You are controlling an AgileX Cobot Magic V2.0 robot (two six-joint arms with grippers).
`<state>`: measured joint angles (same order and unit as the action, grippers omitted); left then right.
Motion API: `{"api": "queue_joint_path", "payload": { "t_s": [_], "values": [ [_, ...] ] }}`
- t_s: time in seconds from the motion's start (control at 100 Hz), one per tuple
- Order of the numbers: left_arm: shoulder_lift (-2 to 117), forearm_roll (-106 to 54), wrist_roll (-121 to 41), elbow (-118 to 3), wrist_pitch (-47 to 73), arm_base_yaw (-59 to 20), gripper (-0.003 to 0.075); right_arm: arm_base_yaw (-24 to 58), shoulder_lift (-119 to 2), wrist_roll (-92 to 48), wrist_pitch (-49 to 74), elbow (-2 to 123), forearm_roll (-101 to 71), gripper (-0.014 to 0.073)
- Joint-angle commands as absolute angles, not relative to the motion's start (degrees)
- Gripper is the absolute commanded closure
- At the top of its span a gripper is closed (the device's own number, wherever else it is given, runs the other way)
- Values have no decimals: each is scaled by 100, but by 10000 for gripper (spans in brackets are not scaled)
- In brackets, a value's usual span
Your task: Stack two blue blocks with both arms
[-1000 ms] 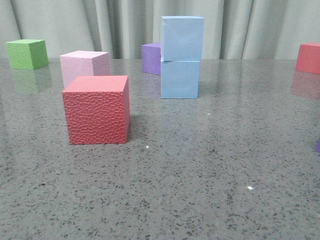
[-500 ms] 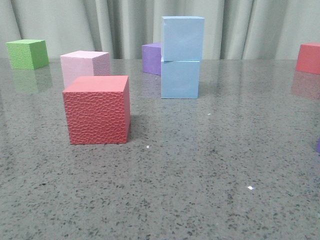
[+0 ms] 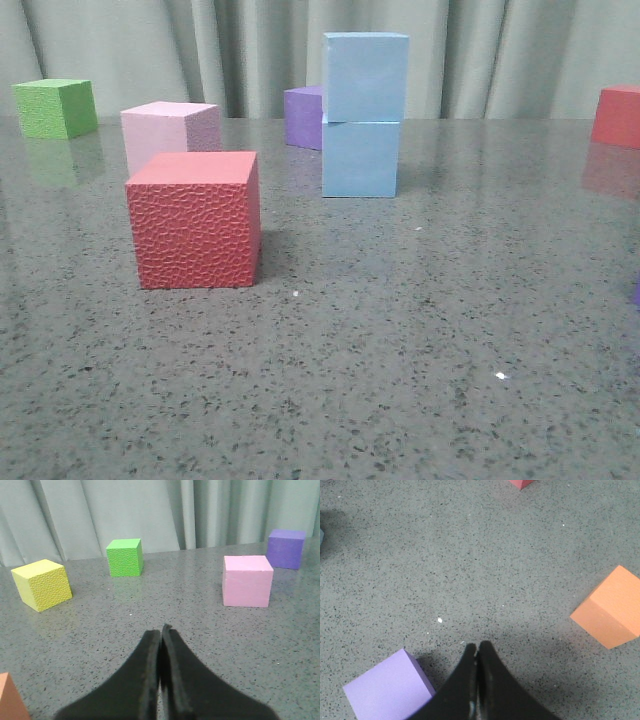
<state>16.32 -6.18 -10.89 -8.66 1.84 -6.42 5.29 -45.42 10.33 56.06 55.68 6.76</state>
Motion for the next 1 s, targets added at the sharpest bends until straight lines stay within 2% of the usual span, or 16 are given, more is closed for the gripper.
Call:
{"api": "queue_joint_path", "payload": {
  "t_s": [0.0, 0.43, 0.99],
  "values": [
    [1390, -597, -1049, -713, -560, -570, 739, 505, -4501, 1005, 5295, 5701, 798, 716],
    [119, -502, -1049, 165, -582, -74, 739, 505, -4501, 1005, 5295, 5701, 798, 716],
    [-206, -323, -1037, 238, -405, -74, 739, 505, -4501, 1005, 5295, 5701, 798, 716]
  ]
}}
